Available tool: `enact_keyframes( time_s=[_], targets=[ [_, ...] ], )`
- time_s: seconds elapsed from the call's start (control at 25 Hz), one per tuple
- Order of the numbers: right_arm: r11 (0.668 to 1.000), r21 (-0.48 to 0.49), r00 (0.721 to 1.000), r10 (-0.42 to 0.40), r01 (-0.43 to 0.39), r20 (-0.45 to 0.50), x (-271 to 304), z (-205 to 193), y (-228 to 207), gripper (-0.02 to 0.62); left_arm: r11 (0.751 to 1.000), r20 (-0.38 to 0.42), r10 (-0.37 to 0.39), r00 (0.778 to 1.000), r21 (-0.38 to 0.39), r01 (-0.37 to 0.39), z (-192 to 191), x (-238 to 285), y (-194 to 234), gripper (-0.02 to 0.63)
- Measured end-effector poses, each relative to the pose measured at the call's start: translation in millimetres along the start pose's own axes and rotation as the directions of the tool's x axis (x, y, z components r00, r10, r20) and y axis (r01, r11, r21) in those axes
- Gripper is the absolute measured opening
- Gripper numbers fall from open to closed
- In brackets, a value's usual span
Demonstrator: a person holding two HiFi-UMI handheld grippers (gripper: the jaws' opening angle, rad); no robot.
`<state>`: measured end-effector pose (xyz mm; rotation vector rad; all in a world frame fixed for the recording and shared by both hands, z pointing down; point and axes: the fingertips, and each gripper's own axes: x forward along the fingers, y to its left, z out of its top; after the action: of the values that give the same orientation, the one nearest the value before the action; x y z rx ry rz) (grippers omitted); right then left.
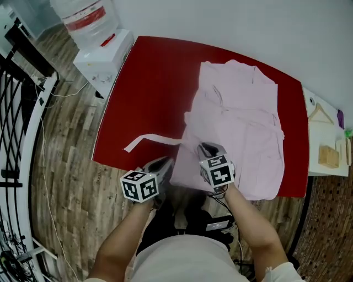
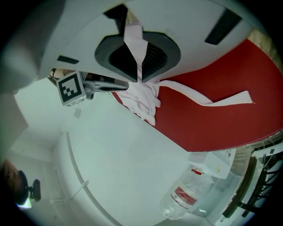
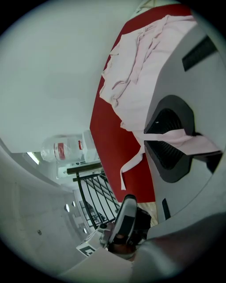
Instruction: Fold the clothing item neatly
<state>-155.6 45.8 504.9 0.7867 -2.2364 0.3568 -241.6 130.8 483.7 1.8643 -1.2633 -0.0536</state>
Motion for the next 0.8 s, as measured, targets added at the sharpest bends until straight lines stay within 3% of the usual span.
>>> enact_keyframes(
  time_s=[0.6, 0.8],
  targets=[
    [0.986, -0.075, 0.989, 0.143, -0.146, -0.046, 72, 29, 123, 0.038, 0.994, 0.034, 0.109, 0.993, -0.034, -0.108, 15, -64, 90, 0.018],
    [0.978, -0.105, 0.983, 0.176, -0.181, -0.059, 91, 44, 153, 0.068, 0.987, 0.050, 0.156, 0.986, -0.034, -0.154, 20, -83, 117, 0.033]
  ],
)
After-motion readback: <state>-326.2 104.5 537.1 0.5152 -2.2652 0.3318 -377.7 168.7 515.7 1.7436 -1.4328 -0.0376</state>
